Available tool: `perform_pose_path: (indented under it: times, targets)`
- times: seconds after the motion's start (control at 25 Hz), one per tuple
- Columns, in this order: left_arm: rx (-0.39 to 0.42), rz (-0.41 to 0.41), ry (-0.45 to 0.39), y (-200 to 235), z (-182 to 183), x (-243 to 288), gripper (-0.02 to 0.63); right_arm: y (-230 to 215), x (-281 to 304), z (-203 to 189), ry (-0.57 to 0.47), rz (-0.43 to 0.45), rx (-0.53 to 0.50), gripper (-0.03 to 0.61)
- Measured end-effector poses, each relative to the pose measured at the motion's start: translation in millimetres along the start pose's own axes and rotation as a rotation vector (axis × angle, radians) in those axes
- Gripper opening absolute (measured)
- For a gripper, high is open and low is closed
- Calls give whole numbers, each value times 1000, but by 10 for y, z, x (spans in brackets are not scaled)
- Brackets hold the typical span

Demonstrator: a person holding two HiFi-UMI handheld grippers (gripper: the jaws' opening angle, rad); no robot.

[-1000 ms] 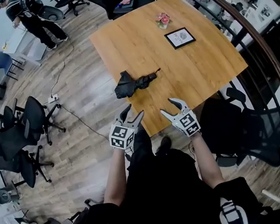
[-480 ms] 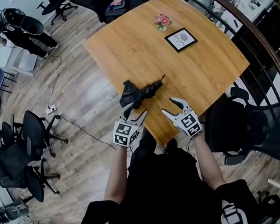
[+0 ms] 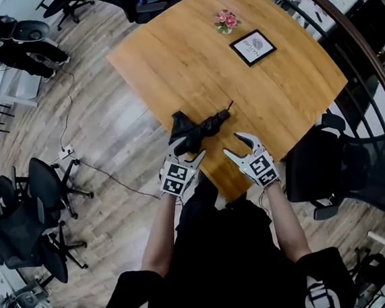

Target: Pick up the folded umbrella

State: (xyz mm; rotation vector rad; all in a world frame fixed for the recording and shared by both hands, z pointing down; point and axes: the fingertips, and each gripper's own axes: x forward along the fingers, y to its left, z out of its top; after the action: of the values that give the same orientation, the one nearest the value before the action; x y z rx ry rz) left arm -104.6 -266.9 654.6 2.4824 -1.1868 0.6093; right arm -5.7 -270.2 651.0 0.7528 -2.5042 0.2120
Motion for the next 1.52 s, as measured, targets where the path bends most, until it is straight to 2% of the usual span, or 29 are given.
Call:
perform_pose_path:
  times: [0.48,0.8,1.12,1.32,1.52]
  targets:
    - [25,-87,90,191,-207,318,333,-111,226,-111,28,-42,62,268]
    - [55,-104,166,267,-388,563,347,-190,254,-220,46,-68,111,268]
    - [114,-142,316,339,-700,847,373,-214,280,-309,67,-95,144,268]
    - [136,-148,381,372,-805,966,380,-265,268,-303,52,-115,147,268]
    - [165,-136,435,426,-922,1072,380,-273,221,-339,85,-123,170,268]
